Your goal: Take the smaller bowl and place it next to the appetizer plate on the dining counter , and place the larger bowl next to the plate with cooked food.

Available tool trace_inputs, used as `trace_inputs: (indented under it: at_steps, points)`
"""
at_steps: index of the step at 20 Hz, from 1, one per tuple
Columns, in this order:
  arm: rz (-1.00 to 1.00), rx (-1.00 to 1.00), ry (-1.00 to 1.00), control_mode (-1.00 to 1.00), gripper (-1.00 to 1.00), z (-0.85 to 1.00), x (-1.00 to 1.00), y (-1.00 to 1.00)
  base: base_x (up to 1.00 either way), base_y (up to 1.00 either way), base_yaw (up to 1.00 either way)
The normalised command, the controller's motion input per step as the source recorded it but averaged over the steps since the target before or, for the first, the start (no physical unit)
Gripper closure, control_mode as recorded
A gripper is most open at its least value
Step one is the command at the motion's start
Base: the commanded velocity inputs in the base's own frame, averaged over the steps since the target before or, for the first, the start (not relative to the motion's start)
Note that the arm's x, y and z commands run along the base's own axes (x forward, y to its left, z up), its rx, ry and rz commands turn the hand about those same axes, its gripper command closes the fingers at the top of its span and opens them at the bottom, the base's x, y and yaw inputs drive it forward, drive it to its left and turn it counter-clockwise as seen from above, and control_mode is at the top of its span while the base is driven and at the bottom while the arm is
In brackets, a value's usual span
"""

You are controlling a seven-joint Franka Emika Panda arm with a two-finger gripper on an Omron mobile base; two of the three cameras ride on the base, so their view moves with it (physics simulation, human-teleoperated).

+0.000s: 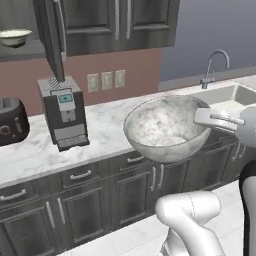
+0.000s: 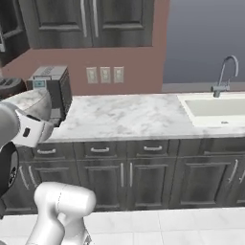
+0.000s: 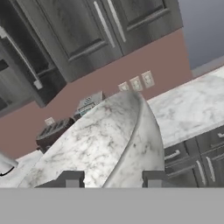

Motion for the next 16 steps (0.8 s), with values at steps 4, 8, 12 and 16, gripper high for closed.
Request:
trace_inputs:
  at_steps: [4,8,12,16]
  points:
    - [0.0,0.0,0.0,1.0,1.0,0.0,0.0,0.0,-0.13,-0.58,-0.44]
    - [0.0,0.0,0.0,1.0,1.0,0.0,0.0,0.0,-0.3,-0.38,-0.49]
    - [0.0,0.0,0.0,1.0,1.0,0.0,0.0,0.0,-0.19,-0.24,-0.51]
    - [0.0,0.0,0.0,1.0,1.0,0.0,0.0,0.0,-0.18,-0.13,-0.52]
